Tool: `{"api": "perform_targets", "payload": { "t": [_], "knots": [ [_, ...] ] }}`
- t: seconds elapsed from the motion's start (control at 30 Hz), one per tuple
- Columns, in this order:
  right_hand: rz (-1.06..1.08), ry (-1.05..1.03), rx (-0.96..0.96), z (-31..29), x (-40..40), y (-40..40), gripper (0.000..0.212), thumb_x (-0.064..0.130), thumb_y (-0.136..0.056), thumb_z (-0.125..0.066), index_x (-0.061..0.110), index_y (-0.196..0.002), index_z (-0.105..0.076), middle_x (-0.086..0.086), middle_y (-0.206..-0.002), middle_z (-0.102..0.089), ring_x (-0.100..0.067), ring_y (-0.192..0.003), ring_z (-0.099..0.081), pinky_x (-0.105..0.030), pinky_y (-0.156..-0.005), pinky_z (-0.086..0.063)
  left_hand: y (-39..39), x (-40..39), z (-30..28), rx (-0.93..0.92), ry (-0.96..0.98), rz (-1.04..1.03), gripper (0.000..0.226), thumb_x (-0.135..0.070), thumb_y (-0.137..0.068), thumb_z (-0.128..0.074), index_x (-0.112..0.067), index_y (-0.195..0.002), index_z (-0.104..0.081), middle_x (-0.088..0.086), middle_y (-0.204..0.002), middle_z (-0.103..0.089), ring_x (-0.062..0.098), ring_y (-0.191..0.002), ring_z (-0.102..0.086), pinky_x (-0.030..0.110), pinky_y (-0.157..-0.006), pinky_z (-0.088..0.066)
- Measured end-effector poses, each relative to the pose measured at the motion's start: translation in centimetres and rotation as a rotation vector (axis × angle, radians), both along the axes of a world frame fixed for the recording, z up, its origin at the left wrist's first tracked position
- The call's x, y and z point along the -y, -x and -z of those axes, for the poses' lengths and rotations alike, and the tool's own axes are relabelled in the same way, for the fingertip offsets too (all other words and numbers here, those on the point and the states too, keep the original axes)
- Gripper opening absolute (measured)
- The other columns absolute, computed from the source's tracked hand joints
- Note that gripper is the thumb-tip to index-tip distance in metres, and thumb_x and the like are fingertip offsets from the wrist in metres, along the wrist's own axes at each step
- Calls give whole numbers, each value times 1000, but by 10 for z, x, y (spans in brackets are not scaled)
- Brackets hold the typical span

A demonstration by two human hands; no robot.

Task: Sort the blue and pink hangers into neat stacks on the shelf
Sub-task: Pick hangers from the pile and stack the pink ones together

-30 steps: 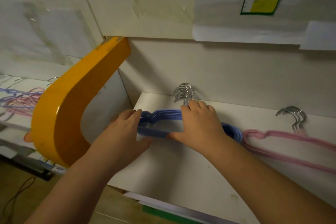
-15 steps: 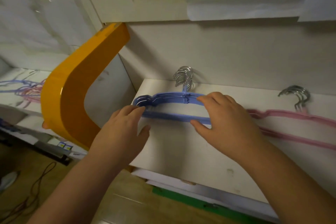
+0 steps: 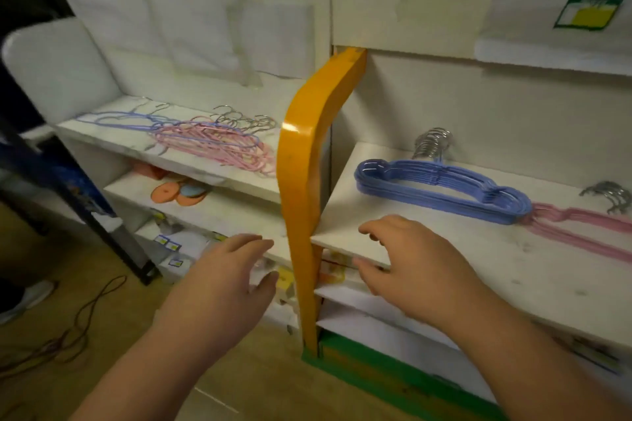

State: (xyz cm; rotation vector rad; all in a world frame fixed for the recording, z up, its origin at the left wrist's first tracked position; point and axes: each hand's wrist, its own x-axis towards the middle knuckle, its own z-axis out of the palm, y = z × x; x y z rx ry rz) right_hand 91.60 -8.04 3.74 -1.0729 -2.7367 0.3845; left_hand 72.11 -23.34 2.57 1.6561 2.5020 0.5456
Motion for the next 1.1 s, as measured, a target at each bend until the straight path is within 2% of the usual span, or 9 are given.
{"api": "perform_targets", "payload": {
  "t": [0.13, 0.33, 0.5, 0.77, 0.93, 1.1],
  "knots": [
    [-83, 14, -55, -3, 53, 49, 49, 59, -87, -52, 40, -132, -48, 20, -122, -54, -3, -107, -52, -25, -87, -48, 47, 73, 1, -41, -35, -121, 51, -49, -92, -51, -38, -141, -42, -21, -142, -40, 4, -129, -39, 26, -101, -41],
    [-175, 24, -17, -2, 102, 114, 51, 58, -85, -54, 39, -132, -48, 19, -124, -53, -3, -111, -52, -31, -90, -51, 97, 145, 2, -24, -45, -222, 50, -50, -89, -53, -38, -138, -46, -22, -138, -44, 3, -127, -41, 27, -102, -41],
    [-228, 2, -2, 1, 106, 166, 52, 59, -86, -52, 38, -134, -48, 19, -125, -53, -3, -114, -51, -29, -92, -49, 144, 165, 7, -17, -65, -312, 47, -45, -86, -59, -35, -132, -53, -19, -132, -51, 6, -120, -48, 27, -97, -44],
    [-259, 62, -48, 20, 60, 268, 54, 64, -85, -48, 42, -133, -44, 23, -124, -49, 0, -115, -48, -27, -92, -46, 239, 118, 8, -43, -6, -295, 46, -45, -87, -58, -38, -132, -51, -25, -130, -46, 1, -119, -46, 24, -95, -44],
    [-203, 76, -99, 14, 4, 337, 57, 63, -81, -54, 40, -132, -47, 20, -124, -52, -4, -115, -50, -31, -93, -47, 310, 62, -1, -75, 13, -291, 50, -47, -90, -53, -39, -138, -44, -24, -136, -43, -1, -122, -41, 20, -96, -39],
    [-155, 61, -110, 8, -36, 389, 52, 58, -81, -56, 38, -129, -51, 19, -122, -54, -6, -113, -52, -31, -93, -47, 359, 13, -3, -32, 12, -274, 51, -46, -91, -54, -43, -140, -40, -24, -141, -40, 0, -129, -37, 24, -103, -38]
  ]
}}
